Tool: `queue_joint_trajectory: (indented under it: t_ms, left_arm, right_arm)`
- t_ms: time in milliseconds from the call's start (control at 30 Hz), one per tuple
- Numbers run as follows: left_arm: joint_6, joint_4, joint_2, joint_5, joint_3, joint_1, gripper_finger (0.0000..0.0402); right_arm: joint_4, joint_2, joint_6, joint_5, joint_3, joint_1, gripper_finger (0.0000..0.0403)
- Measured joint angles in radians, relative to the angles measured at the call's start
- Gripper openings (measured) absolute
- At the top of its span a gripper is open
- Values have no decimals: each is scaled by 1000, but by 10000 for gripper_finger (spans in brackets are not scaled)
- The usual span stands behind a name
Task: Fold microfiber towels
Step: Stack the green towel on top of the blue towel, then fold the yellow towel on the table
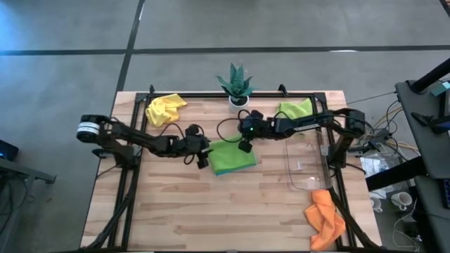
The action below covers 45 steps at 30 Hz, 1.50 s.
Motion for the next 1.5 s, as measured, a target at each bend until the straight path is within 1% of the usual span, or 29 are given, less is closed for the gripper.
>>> queue_joint_trajectory:
  t_ms: [133,267,333,400,467,500,567,600,700,867,1000,1100,1167,1233,1267,1300,1333,1400,1500]
  left_arm:
    - [-63,-114,-127,-9,0,23,173]
    - [-144,-245,-240,-88,0,80,174]
    - [-200,-348,-285,-134,0,133,174]
    - [-310,-464,-309,-199,0,209,174]
    - [-419,-617,-323,-227,-1,301,174]
    - [-454,-669,-323,-226,-1,349,174]
    - [-469,-742,-312,-206,-1,429,174]
    - [-453,-742,-301,-191,-2,466,174]
    - [-383,-722,-250,-192,13,553,174]
    - [-233,-694,-104,-201,80,655,174]
    - [-127,-698,23,-173,110,666,173]
    - [-107,-697,99,-213,132,665,163]
    - [-111,-708,125,-219,144,665,132]
    - [-114,-737,131,-202,160,656,77]
    - [-125,-768,126,-190,166,648,44]
    - [-145,-813,112,-176,169,639,23]
    - [-164,-853,93,-158,173,625,14]
    - [-203,-914,36,-133,186,588,9]
    - [-260,-1005,-95,-88,187,511,3]
  right_arm:
    - [-7,-84,-5,1,-5,15,9]
    - [-41,-153,38,0,-8,71,9]
    - [-61,-176,58,0,-8,121,9]
    - [-67,-187,66,0,-9,180,9]
    - [-71,-191,80,2,-9,236,9]
    - [-70,-191,87,9,-9,258,9]
    - [-72,-191,96,23,-9,298,9]
    - [-68,-191,95,32,-9,309,9]
    - [-55,-191,77,42,-9,320,9]
    - [-71,-192,67,41,-9,319,9]
    - [-97,-192,66,34,-9,323,9]
    - [-106,-192,65,34,-9,324,9]
    - [-106,-193,69,34,-9,326,9]
    - [-108,-198,76,34,-9,332,9]
    - [-109,-200,76,34,-9,336,9]
    - [-107,-202,75,34,-9,341,9]
    - [-107,-205,70,34,-9,344,9]
    - [-105,-208,52,33,-9,351,9]
    - [-107,-212,30,45,-7,352,9]
